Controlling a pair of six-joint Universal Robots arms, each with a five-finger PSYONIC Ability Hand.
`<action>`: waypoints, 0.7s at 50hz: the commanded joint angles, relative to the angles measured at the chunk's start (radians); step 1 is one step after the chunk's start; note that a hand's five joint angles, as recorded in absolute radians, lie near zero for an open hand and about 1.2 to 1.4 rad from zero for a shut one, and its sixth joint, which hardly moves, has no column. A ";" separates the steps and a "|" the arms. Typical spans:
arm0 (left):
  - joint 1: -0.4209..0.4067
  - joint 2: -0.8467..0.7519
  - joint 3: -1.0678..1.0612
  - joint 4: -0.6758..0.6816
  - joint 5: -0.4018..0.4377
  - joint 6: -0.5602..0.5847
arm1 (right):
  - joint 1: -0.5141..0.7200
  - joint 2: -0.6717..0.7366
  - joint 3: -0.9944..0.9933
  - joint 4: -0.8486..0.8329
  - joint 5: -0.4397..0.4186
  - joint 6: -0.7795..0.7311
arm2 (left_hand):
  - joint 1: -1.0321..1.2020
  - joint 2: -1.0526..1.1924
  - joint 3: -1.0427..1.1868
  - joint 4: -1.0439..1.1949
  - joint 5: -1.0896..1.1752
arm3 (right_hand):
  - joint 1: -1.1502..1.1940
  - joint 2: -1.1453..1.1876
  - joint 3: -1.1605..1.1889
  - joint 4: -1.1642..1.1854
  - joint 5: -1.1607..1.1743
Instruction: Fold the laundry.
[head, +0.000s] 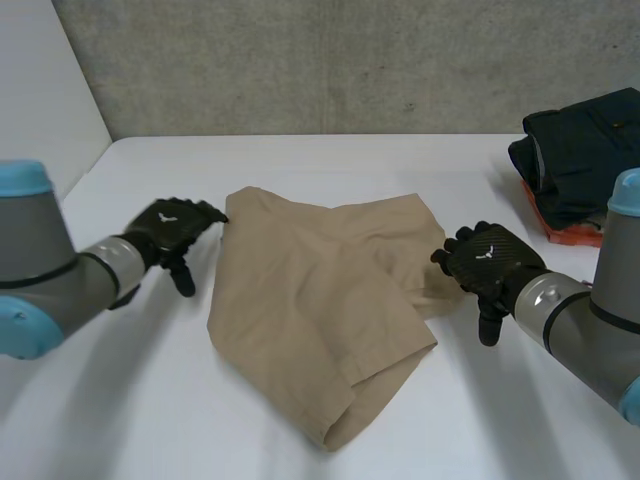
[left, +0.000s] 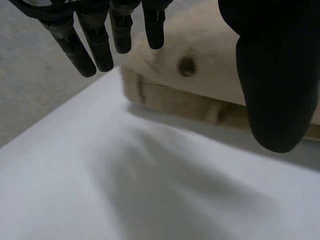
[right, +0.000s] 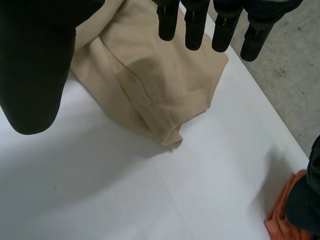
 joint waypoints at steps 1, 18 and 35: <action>-0.102 -0.061 0.050 -0.009 -0.085 -0.004 | -0.022 -0.021 0.058 -0.030 -0.008 0.000 | -0.037 -0.034 -0.105 -0.031 -0.054 | -0.053 -0.040 -0.036 -0.045 -0.048; -0.260 -0.177 0.244 -0.062 -0.172 -0.087 | -0.108 -0.064 0.162 -0.085 -0.066 -0.011 | 1.184 1.188 1.117 1.191 1.168 | -0.053 -0.040 -0.036 -0.045 -0.048; -0.176 0.135 0.521 0.166 -0.258 -0.205 | -0.145 -0.113 0.153 -0.082 -0.098 0.000 | 1.185 1.188 1.117 1.191 1.168 | -0.053 -0.040 -0.036 -0.045 -0.048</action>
